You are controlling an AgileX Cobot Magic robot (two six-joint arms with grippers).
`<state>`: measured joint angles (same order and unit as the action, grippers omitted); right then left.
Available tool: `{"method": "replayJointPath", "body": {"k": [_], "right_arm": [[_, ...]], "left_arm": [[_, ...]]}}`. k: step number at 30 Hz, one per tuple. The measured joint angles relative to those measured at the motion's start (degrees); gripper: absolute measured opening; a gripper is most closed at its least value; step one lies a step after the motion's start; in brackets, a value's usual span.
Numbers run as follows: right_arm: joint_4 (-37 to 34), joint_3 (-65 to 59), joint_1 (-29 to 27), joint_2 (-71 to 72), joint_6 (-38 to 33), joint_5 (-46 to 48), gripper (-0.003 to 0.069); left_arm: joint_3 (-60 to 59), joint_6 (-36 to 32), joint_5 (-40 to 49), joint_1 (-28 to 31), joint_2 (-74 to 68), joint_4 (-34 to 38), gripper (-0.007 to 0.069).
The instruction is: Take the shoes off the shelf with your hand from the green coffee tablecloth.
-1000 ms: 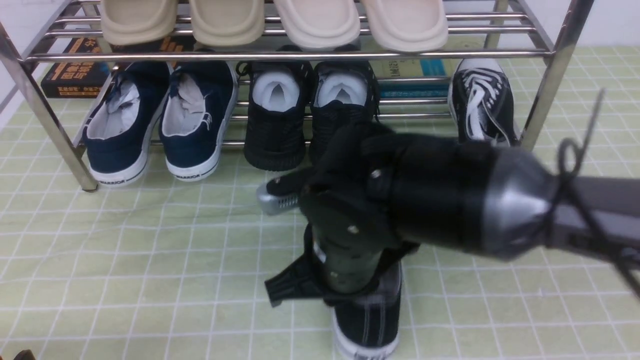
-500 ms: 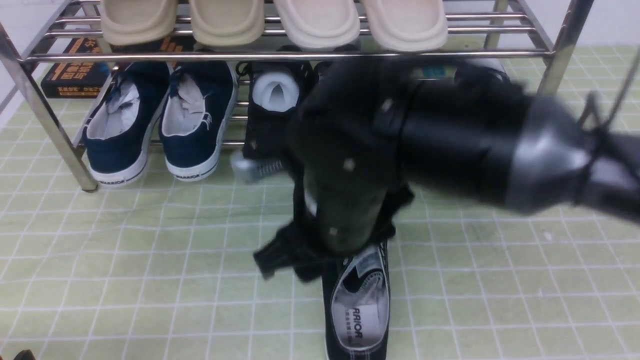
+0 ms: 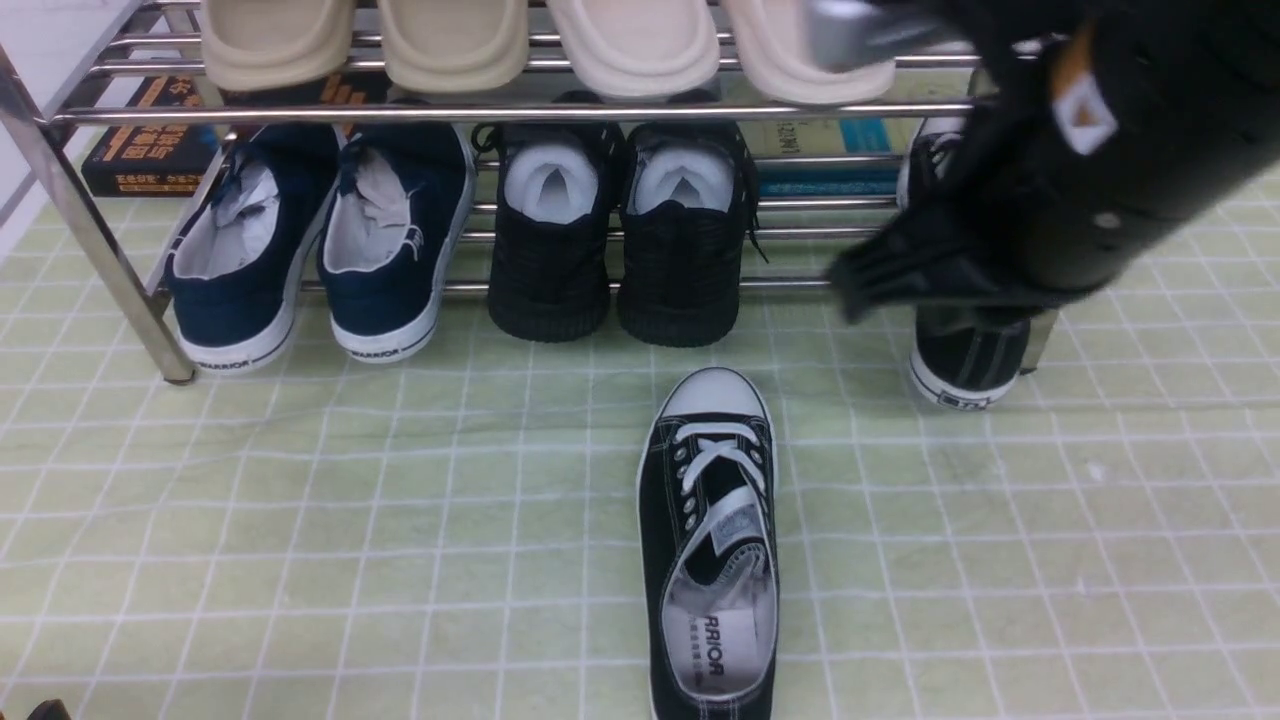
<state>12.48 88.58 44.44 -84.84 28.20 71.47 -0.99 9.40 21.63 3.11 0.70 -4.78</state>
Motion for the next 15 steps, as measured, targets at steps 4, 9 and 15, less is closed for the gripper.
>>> {"method": "replayJointPath", "body": {"k": [4, 9, 15], "right_arm": [[5.1, -4.8, -4.5, -1.1, 4.6, -0.5, 0.0026], [5.8, -5.3, -9.9, -5.7, 6.1, -9.1, 0.0187], [6.2, -5.3, -14.5, -11.8, 7.3, -20.2, 0.0376]], "left_arm": [[0.0, 0.0, 0.0, 0.0, 0.0, 0.0, 0.0242], [0.0, 0.0, 0.0, 0.0, 0.0, 0.0, 0.0242], [0.0, 0.0, 0.0, 0.0, 0.0, 0.0, 0.0242]]}}
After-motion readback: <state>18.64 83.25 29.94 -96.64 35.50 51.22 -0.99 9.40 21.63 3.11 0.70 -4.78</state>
